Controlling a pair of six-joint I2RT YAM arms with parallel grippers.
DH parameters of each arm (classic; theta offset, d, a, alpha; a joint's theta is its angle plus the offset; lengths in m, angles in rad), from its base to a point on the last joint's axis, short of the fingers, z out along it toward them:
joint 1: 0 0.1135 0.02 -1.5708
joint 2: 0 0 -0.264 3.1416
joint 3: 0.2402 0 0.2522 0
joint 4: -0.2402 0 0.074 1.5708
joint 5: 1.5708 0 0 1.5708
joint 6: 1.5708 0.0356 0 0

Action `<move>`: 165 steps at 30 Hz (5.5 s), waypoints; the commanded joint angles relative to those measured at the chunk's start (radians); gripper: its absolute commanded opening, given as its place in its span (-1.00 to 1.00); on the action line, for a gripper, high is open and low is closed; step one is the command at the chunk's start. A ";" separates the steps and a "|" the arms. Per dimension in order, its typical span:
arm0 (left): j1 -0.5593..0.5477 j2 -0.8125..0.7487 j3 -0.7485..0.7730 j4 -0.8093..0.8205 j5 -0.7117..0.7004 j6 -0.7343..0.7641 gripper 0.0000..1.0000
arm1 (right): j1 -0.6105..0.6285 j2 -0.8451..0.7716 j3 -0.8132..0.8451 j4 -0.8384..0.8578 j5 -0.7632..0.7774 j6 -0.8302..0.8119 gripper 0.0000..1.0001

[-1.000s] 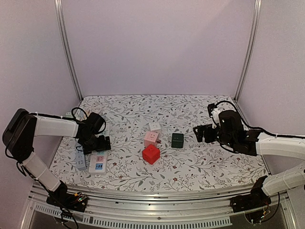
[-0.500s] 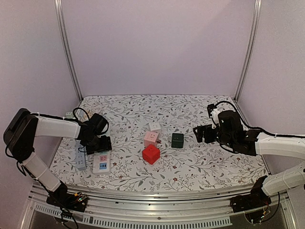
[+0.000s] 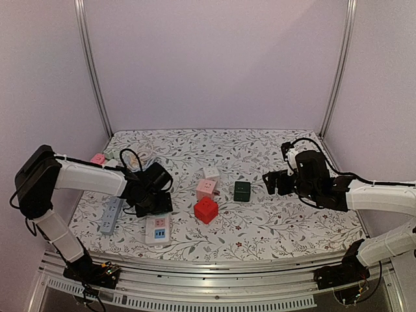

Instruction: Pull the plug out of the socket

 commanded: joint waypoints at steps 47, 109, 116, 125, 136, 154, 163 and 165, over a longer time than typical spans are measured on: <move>-0.306 0.082 0.495 -0.097 -0.007 0.133 0.99 | -0.006 -0.052 0.007 -0.014 0.035 -0.009 0.98; 0.305 -0.563 0.121 -0.320 0.041 0.642 0.98 | 0.208 1.062 1.180 -0.470 0.268 -0.253 0.55; 0.306 -0.552 0.127 -0.333 -0.004 0.646 0.98 | 0.205 1.041 1.113 -0.392 0.106 -0.305 -0.17; 0.305 -0.555 0.119 -0.322 0.007 0.654 0.98 | 0.264 0.956 1.000 -0.328 -0.028 -0.331 -1.00; 0.304 -0.497 0.125 -0.337 -0.017 0.651 0.97 | 0.343 0.785 0.749 -0.269 -0.097 -0.211 -1.00; 0.300 -0.466 0.129 -0.336 0.019 0.642 0.97 | 0.447 0.538 0.534 -0.258 -0.080 -0.061 0.02; 0.302 -0.591 0.135 -0.211 0.077 0.650 0.99 | 0.447 0.515 0.693 -0.406 0.113 -0.046 0.70; 0.302 -0.572 0.196 -0.212 0.112 0.653 0.99 | 0.448 0.544 0.758 -0.446 0.143 -0.043 0.72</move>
